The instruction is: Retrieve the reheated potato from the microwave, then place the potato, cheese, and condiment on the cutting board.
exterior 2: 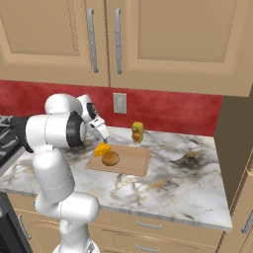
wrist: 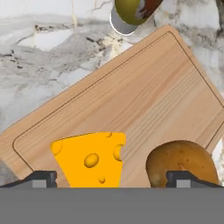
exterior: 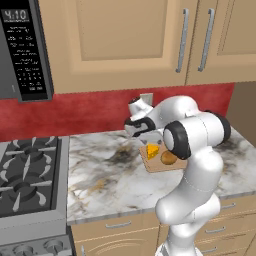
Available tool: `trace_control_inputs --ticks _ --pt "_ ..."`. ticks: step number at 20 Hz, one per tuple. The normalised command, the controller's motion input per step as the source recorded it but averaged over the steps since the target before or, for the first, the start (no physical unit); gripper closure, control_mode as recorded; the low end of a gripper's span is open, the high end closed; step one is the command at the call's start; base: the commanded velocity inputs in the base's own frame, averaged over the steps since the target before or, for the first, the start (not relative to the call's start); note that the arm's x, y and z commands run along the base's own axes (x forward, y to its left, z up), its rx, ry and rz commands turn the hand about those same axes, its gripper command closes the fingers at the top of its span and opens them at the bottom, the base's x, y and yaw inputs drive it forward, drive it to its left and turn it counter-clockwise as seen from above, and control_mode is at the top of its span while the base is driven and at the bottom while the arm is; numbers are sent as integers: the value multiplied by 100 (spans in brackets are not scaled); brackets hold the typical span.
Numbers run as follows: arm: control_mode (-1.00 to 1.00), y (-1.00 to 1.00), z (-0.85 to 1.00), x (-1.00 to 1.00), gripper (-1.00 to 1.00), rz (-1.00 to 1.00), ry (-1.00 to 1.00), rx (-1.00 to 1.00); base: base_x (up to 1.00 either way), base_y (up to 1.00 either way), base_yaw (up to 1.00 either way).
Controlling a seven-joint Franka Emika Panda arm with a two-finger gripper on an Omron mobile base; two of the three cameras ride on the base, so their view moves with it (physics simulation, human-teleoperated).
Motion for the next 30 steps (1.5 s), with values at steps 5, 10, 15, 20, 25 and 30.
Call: trace_control_inputs --ticks 5,10,15,20,25,30 --pt "-100 0 0 17 -100 0 -15 -13 0 0 0" --pt "-100 -5 0 20 -100 -5 -8 -13 0 0 0" --pt "-100 -28 2 36 -100 -12 -1 -11 0 0 0" --pt "-100 -34 10 36 -100 -12 -4 -11 0 0 0" --pt "-100 -22 11 18 -100 -14 -11 -11 0 0 0" --pt "-100 -17 0 10 -100 -15 -17 -11 0 0 0"
